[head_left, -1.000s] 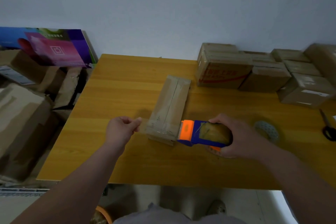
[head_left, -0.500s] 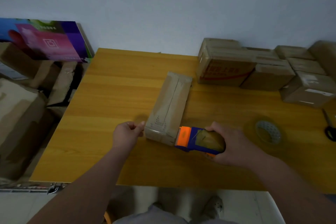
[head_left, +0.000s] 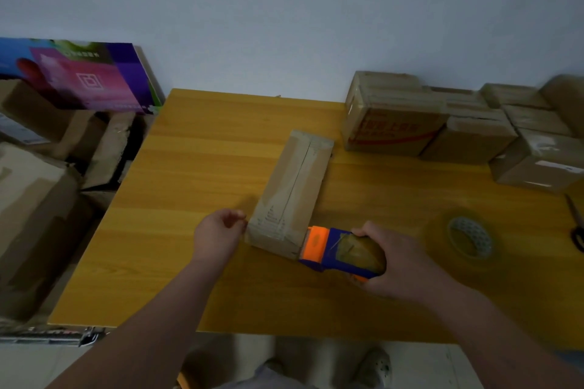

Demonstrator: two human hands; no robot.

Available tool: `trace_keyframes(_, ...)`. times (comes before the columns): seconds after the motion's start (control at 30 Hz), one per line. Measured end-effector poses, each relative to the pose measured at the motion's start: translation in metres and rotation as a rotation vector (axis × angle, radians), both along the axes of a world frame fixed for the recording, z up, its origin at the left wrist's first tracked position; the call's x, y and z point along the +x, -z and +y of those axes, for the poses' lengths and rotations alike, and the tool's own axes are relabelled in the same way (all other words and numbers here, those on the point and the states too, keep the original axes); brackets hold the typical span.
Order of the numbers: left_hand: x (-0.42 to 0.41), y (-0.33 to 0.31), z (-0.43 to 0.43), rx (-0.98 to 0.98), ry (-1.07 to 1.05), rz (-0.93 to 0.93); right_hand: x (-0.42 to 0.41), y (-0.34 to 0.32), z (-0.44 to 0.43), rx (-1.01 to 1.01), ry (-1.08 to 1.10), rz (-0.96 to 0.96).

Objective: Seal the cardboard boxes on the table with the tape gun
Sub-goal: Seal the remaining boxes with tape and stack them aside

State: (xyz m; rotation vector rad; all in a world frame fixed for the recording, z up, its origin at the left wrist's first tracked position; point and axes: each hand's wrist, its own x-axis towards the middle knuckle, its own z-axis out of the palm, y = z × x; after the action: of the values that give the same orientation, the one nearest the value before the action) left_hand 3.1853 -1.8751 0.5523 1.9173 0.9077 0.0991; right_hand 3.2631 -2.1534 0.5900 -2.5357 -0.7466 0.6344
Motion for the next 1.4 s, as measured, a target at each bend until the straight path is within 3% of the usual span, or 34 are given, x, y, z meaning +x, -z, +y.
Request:
trace_keyframes(0.07, 0.001, -0.006, -0.003, -0.139, -0.050, -0.053, -0.002, 0.001, 0.004, 0.017, 0.010, -0.007)
trace_keyframes(0.17, -0.003, -0.011, -0.003, -0.222, 0.112, 0.040, -0.003, 0.000, 0.006, 0.035, 0.016, 0.000)
trace_keyframes(0.2, -0.004, -0.013, -0.005, -0.157, 0.197, 0.109, -0.003, 0.000, 0.006, 0.032, 0.016, 0.005)
trace_keyframes(0.27, -0.004, -0.018, -0.011, 0.227, 0.405, 0.229, -0.004, 0.000, 0.006, 0.026, 0.022, 0.013)
trace_keyframes(0.33, -0.001, -0.020, -0.022, 0.549, 0.611, 0.159, -0.005, -0.001, 0.008, 0.032, 0.032, 0.018)
trace_keyframes(0.43, 0.002, -0.017, -0.030, 0.631, 0.978, 0.098, -0.007, -0.002, 0.010, 0.036, 0.030, 0.017)
trace_keyframes(0.5, 0.001, -0.009, -0.026, 0.710, 1.099, 0.107, -0.008, -0.001, 0.009, 0.037, 0.025, 0.019)
trace_keyframes(0.77, 0.001, -0.006, -0.020, 0.812, 1.165, 0.176, -0.006, -0.030, -0.022, 0.091, 0.040, 0.130)
trace_keyframes(1.17, 0.000, -0.009, -0.028, 0.965, 1.143, 0.262, 0.008, -0.029, 0.038, -0.226, -0.059, 0.121)
trace_keyframes(1.4, 0.000, -0.008, -0.031, 0.954, 1.095, 0.232, 0.025, -0.040, 0.048, -0.232, -0.008, 0.349)
